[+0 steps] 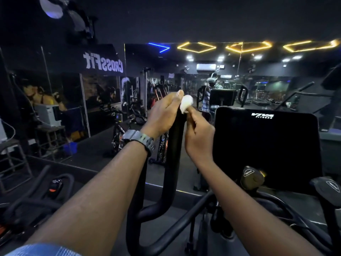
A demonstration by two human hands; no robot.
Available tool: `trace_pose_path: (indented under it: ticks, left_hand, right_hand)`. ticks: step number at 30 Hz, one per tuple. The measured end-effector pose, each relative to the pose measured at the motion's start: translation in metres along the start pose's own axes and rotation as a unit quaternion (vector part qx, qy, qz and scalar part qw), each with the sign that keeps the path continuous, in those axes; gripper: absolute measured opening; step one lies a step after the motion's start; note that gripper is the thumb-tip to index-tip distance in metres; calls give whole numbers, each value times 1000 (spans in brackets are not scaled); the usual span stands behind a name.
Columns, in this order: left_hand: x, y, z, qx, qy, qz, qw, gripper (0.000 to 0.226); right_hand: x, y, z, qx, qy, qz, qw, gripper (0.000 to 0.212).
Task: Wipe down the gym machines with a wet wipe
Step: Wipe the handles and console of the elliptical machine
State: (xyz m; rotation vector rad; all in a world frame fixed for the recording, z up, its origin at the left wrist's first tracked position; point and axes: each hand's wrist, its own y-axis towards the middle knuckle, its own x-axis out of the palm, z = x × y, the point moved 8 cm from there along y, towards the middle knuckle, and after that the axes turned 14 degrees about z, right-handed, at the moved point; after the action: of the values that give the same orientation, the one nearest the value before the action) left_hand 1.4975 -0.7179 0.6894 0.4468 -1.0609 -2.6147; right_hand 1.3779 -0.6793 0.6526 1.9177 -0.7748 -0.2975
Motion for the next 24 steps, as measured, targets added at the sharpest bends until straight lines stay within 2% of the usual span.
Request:
trace_pose_path:
  ticks: [5,8,10,12,19,22,24]
  left_hand:
    - [5,-1,3,18,26,-18,999,42]
    - [2,-1,2,8,-3,-17,1000,45]
    - [1,-3,2,6,-12,-19,1000,47]
    - [1,-2,2,9,-20,-17,1000,49]
    - [-3,8,-7,-13,-65,23,998,31]
    - [-3,3,-3,-14,-62,14,998,36]
    - [-4,1,-2,-16,-85,14,996,45]
  right_hand:
    - [13,28,3,45,-49,-5,998,26]
    - [21,18,-23,-77,-45,-38,995,18]
    - [11,0,-23,-183,-82,-80,976,30]
    - [0,-2,-15,-254,-116,-86,956,35]
    - [51,11,-26,-237,-181,-138,945,34]
    - [43,5,-22,-318,-175,-142,921,28]
    - [36,-8,-25,-406,-173,-152,884,23]
